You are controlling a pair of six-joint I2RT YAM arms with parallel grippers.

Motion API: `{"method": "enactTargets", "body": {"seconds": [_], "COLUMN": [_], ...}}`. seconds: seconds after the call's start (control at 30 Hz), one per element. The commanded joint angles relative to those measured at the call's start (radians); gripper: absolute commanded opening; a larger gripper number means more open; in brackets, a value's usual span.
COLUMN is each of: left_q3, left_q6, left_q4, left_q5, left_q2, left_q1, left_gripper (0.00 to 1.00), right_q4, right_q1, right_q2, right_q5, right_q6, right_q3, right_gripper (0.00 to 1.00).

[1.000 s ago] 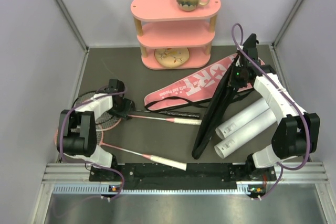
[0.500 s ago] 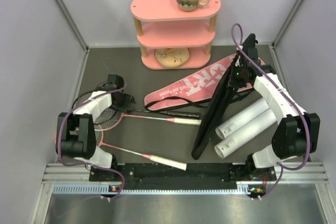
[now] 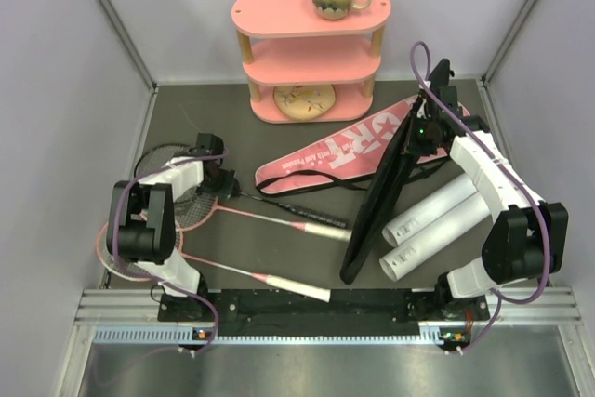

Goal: Pack up the badminton gear
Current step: Pick up the racket from the center of the board, then place the racket in the racket bag.

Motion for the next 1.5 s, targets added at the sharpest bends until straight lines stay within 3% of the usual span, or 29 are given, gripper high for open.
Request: {"method": "enactTargets", "body": {"seconds": [0.0, 0.2, 0.27, 0.3, 0.33, 0.4, 0.43, 0.47, 0.53, 0.6, 0.7, 0.87, 0.97, 1.2, 1.47], "left_q3": [-0.039, -0.056, -0.065, -0.097, -0.103, -0.076, -0.038, 0.014, 0.175, 0.301, 0.508, 0.9, 1.034, 1.055, 1.027], "left_q6": [0.12, 0.309, 0.425, 0.493, 0.552, 0.611, 0.712, 0.775, 0.946, 1.013, 1.099, 1.237, 1.268, 1.263, 1.225], "left_q4": [-0.008, -0.037, 0.032, 0.195, 0.233, 0.297, 0.26, 0.195, 0.018, -0.044, -0.171, -0.471, -0.633, -0.675, -0.721], "left_q5": [-0.148, -0.167, -0.05, 0.065, 0.198, 0.338, 0.447, 0.451, 0.363, 0.127, -0.113, -0.271, -0.394, -0.597, -0.785], "left_q2": [-0.153, -0.503, -0.618, -0.652, -0.7, -0.703, -0.654, -0.621, -0.537, -0.494, -0.382, -0.083, 0.087, 0.244, 0.338], "left_q1": [-0.01, -0.013, -0.014, -0.014, -0.021, -0.063, -0.089, -0.134, -0.321, -0.506, -0.638, -0.723, -0.787, -0.933, -1.011], "left_gripper": [0.0, 0.0, 0.0, 0.0, 0.0, 0.0, 0.0, 0.0, 0.0, 0.0, 0.0, 0.0, 0.0, 0.0, 0.0], "right_q4": [0.043, 0.049, 0.051, 0.058, 0.066, 0.096, 0.112, 0.136, 0.201, 0.225, 0.241, 0.238, 0.256, 0.304, 0.296], "right_q1": [0.01, 0.01, 0.009, 0.007, 0.006, -0.01, -0.01, -0.013, -0.042, -0.092, -0.126, -0.189, -0.203, -0.212, -0.212], "right_q2": [-0.032, -0.011, -0.008, -0.003, 0.0, 0.012, 0.014, 0.017, 0.029, 0.049, 0.074, 0.078, 0.072, 0.023, -0.018], "right_q5": [-0.005, 0.063, 0.052, 0.037, 0.006, -0.028, -0.046, -0.054, -0.11, -0.175, -0.227, -0.233, -0.212, -0.132, -0.074], "right_q6": [0.004, 0.001, 0.001, 0.004, 0.008, 0.027, 0.031, 0.03, 0.057, 0.112, 0.148, 0.18, 0.205, 0.324, 0.399], "right_q3": [-0.001, 0.021, 0.024, 0.027, 0.027, 0.022, 0.022, 0.016, -0.008, -0.007, 0.024, 0.067, 0.067, 0.028, 0.024], "right_gripper": [0.0, 0.0, 0.0, 0.0, 0.0, 0.0, 0.0, 0.0, 0.0, 0.0, 0.0, 0.0, 0.0, 0.0, 0.0]}}
